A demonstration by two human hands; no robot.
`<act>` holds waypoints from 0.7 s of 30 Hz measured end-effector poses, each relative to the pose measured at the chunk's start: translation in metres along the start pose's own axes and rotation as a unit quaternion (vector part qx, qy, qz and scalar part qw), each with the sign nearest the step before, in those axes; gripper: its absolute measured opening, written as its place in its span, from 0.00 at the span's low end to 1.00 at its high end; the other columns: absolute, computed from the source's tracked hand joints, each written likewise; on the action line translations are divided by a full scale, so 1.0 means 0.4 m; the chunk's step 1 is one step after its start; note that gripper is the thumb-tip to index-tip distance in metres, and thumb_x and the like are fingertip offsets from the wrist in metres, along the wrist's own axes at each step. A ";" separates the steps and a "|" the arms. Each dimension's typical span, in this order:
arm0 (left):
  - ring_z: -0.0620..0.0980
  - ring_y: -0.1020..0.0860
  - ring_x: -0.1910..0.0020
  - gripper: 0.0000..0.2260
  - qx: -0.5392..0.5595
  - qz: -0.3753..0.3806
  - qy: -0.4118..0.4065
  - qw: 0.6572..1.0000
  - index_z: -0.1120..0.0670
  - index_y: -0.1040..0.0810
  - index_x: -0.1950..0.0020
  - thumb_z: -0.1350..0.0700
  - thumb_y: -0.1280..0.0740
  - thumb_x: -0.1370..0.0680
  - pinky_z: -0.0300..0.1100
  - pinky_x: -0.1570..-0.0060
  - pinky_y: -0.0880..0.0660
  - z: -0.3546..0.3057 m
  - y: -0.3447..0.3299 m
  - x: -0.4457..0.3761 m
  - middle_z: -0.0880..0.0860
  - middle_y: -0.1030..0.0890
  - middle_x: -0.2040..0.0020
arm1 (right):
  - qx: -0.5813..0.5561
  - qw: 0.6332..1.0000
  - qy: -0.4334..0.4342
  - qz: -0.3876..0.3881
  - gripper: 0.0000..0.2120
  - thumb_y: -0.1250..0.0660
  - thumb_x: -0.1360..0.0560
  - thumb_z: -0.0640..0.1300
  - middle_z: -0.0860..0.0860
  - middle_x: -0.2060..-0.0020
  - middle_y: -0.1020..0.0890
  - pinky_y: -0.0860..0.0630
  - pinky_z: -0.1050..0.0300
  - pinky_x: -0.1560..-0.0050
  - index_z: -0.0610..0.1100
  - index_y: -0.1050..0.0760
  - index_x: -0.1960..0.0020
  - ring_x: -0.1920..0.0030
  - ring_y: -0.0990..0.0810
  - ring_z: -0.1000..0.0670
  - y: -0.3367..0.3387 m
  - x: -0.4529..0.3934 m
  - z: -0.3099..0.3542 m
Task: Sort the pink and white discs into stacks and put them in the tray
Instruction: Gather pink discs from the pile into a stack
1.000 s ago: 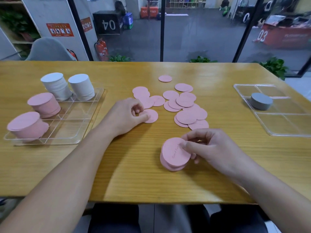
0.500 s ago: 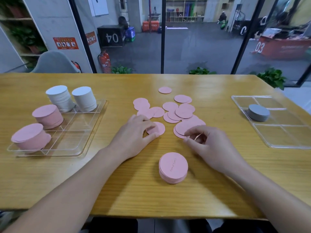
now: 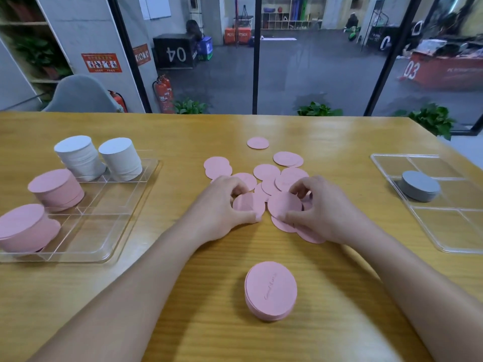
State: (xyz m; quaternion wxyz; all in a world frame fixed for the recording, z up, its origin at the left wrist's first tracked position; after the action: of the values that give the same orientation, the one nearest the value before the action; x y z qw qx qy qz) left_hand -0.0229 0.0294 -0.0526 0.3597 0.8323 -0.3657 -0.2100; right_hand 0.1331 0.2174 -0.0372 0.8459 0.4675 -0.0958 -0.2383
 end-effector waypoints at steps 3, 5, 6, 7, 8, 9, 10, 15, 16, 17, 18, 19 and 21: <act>0.37 0.24 0.47 0.27 -0.001 -0.013 0.008 1.000 0.39 0.27 0.39 0.39 0.16 0.30 0.43 0.52 0.27 0.012 -0.004 0.009 0.39 0.22 0.43 | -0.109 0.993 -0.014 -0.034 0.18 0.17 0.29 0.49 0.60 0.58 0.17 0.23 0.61 0.62 0.55 0.23 0.46 0.63 0.19 0.58 -0.010 0.009 -0.019; 0.41 0.21 0.49 0.26 0.009 -0.018 0.011 1.000 0.39 0.29 0.39 0.40 0.17 0.29 0.46 0.51 0.24 0.023 -0.002 0.010 0.39 0.21 0.45 | -0.157 0.986 0.002 -0.055 0.11 0.19 0.25 0.44 0.62 0.65 0.19 0.29 0.66 0.68 0.54 0.20 0.49 0.69 0.24 0.58 -0.006 0.013 -0.034; 0.41 0.21 0.51 0.24 0.019 -0.021 0.011 1.000 0.39 0.28 0.38 0.42 0.18 0.27 0.46 0.52 0.23 0.030 0.000 0.009 0.40 0.20 0.46 | -0.186 0.981 0.009 -0.055 0.09 0.20 0.24 0.43 0.62 0.67 0.19 0.30 0.67 0.68 0.53 0.18 0.49 0.70 0.25 0.57 -0.002 0.017 -0.038; 0.41 0.21 0.55 0.22 0.032 -0.026 0.009 0.999 0.39 0.26 0.37 0.44 0.20 0.25 0.45 0.53 0.24 0.037 0.005 0.008 0.41 0.20 0.48 | -0.212 0.976 0.015 -0.049 0.07 0.21 0.23 0.43 0.59 0.67 0.19 0.29 0.66 0.67 0.53 0.16 0.49 0.70 0.25 0.56 0.000 0.019 -0.041; 0.42 0.22 0.59 0.18 0.049 -0.036 0.005 0.998 0.41 0.24 0.37 0.47 0.21 0.22 0.43 0.55 0.25 0.043 0.011 0.005 0.42 0.19 0.49 | -0.233 0.971 0.020 -0.041 0.06 0.22 0.21 0.43 0.55 0.66 0.18 0.28 0.63 0.65 0.53 0.15 0.49 0.68 0.24 0.54 0.002 0.022 -0.042; 0.43 0.23 0.62 0.15 0.067 -0.046 -0.001 0.997 0.42 0.22 0.37 0.50 0.22 0.21 0.41 0.56 0.25 0.048 0.017 0.002 0.44 0.17 0.50 | -0.247 0.968 0.025 -0.034 0.05 0.23 0.21 0.43 0.50 0.64 0.17 0.28 0.60 0.64 0.53 0.13 0.50 0.67 0.24 0.52 0.004 0.026 -0.041; 0.43 0.24 0.64 0.11 0.083 -0.056 -0.006 0.995 0.43 0.19 0.39 0.52 0.23 0.20 0.40 0.57 0.25 0.052 0.023 -0.001 0.45 0.15 0.51 | -0.255 0.966 0.035 -0.038 0.05 0.24 0.20 0.43 0.49 0.62 0.17 0.28 0.60 0.63 0.53 0.12 0.51 0.65 0.24 0.51 0.005 0.030 -0.035; 0.47 0.26 0.66 0.04 0.102 -0.077 -0.013 0.992 0.45 0.16 0.47 0.54 0.24 0.19 0.34 0.60 0.26 0.051 0.029 0.002 0.44 0.14 0.56 | -0.282 0.955 0.066 -0.055 0.08 0.25 0.19 0.41 0.50 0.67 0.28 0.34 0.57 0.65 0.52 0.10 0.52 0.70 0.26 0.56 0.011 0.045 -0.003; 0.49 0.25 0.65 0.04 0.105 -0.079 -0.013 0.991 0.45 0.15 0.48 0.54 0.24 0.19 0.34 0.60 0.26 0.051 0.030 0.003 0.44 0.14 0.56 | -0.291 0.954 0.065 -0.038 0.08 0.26 0.18 0.41 0.48 0.69 0.30 0.35 0.56 0.65 0.50 0.11 0.52 0.72 0.24 0.57 0.008 0.052 0.005; 0.48 0.25 0.65 0.03 0.110 -0.079 -0.012 0.991 0.45 0.15 0.48 0.54 0.24 0.19 0.34 0.60 0.26 0.051 0.031 0.004 0.44 0.14 0.56 | -0.285 0.955 0.075 -0.023 0.08 0.28 0.16 0.41 0.48 0.70 0.30 0.33 0.56 0.66 0.47 0.11 0.51 0.73 0.22 0.56 0.005 0.057 0.014; 0.46 0.25 0.66 0.03 0.116 -0.078 -0.010 0.990 0.46 0.15 0.48 0.54 0.24 0.18 0.33 0.60 0.26 0.054 0.032 0.003 0.45 0.14 0.56 | -0.263 0.960 0.095 -0.017 0.10 0.30 0.15 0.43 0.49 0.71 0.27 0.32 0.57 0.66 0.47 0.12 0.51 0.73 0.23 0.55 0.004 0.061 0.024; 0.44 0.24 0.66 0.03 0.121 -0.077 -0.009 0.990 0.45 0.14 0.49 0.55 0.24 0.18 0.32 0.61 0.26 0.055 0.034 0.003 0.45 0.14 0.57 | -0.231 0.966 0.114 -0.021 0.11 0.31 0.15 0.46 0.50 0.72 0.25 0.31 0.57 0.67 0.47 0.13 0.53 0.72 0.24 0.54 0.005 0.063 0.034; 0.43 0.23 0.65 0.04 0.135 -0.078 -0.007 0.988 0.46 0.14 0.49 0.55 0.25 0.18 0.33 0.60 0.26 0.059 0.040 0.000 0.45 0.13 0.57 | -0.206 0.969 0.129 -0.045 0.12 0.29 0.17 0.51 0.54 0.71 0.21 0.31 0.58 0.68 0.48 0.17 0.57 0.70 0.26 0.52 0.007 0.059 0.042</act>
State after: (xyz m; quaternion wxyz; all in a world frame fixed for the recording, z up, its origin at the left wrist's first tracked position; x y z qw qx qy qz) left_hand -0.0448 0.0111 -0.0560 0.2245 0.8977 -0.3268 -0.1920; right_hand 0.1480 0.1946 -0.0271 0.9174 0.3140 0.0869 -0.2286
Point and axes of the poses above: each hand's wrist, its own x-axis away from the middle knuckle, its own y-axis out of the back of the hand, z = x × y, the point moved 4 cm from there along -x, towards the middle knuckle
